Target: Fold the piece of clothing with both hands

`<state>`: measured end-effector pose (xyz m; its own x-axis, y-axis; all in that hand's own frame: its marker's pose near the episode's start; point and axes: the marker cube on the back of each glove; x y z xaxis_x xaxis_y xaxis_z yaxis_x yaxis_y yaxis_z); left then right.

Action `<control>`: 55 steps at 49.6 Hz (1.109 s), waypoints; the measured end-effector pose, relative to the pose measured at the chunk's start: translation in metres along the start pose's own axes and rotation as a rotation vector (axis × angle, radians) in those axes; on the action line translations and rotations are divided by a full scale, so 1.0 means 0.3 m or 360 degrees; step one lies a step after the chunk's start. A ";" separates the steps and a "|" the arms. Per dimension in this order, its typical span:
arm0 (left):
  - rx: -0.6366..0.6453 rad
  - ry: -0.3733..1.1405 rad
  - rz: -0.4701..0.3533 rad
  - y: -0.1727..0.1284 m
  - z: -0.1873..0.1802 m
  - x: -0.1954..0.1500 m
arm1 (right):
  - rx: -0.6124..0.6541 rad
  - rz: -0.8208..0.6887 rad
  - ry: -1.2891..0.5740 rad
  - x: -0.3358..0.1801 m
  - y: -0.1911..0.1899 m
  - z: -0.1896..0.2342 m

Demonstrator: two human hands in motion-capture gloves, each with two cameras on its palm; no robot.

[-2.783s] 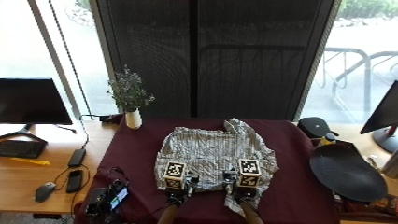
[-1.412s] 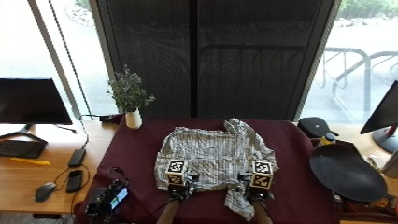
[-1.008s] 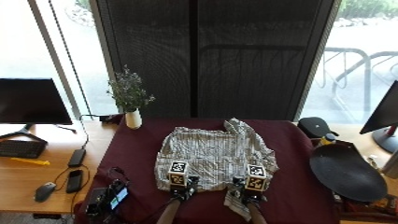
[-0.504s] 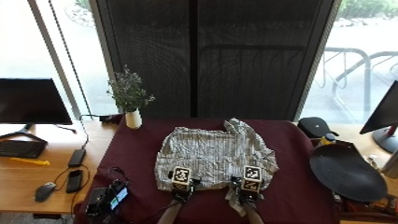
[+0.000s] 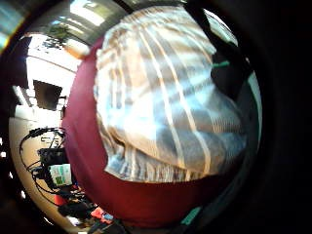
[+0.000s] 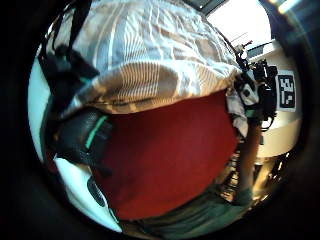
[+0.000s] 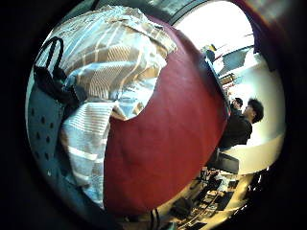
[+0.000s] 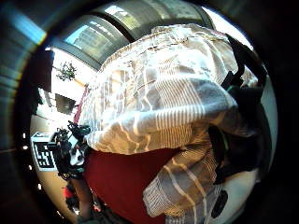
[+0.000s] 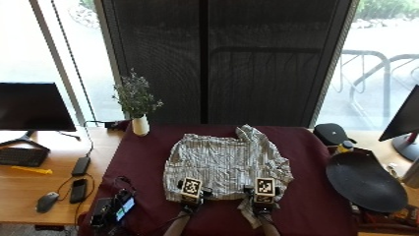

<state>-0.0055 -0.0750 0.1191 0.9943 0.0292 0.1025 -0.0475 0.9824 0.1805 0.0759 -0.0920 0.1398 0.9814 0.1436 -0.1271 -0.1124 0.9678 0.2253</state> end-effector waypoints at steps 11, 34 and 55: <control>0.0084 -0.0037 0.0075 0.043 -0.114 -0.005 | -0.0085 -0.0182 0.0050 0.018 0.068 -0.105; -0.0502 0.0030 0.0358 -0.037 -0.564 -0.078 | -0.0520 -0.0429 0.0000 0.038 -0.086 -0.533; -0.0770 0.0072 -0.0014 -0.463 -0.341 -0.149 | -0.0339 -0.0281 0.0565 -0.138 -0.712 -0.475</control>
<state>-0.0337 -0.1939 -0.0107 0.9981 0.0180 0.0586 0.0001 0.9553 -0.2955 0.0372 -0.2752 -0.0408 0.8785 -0.0012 -0.4778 -0.0143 0.9995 -0.0288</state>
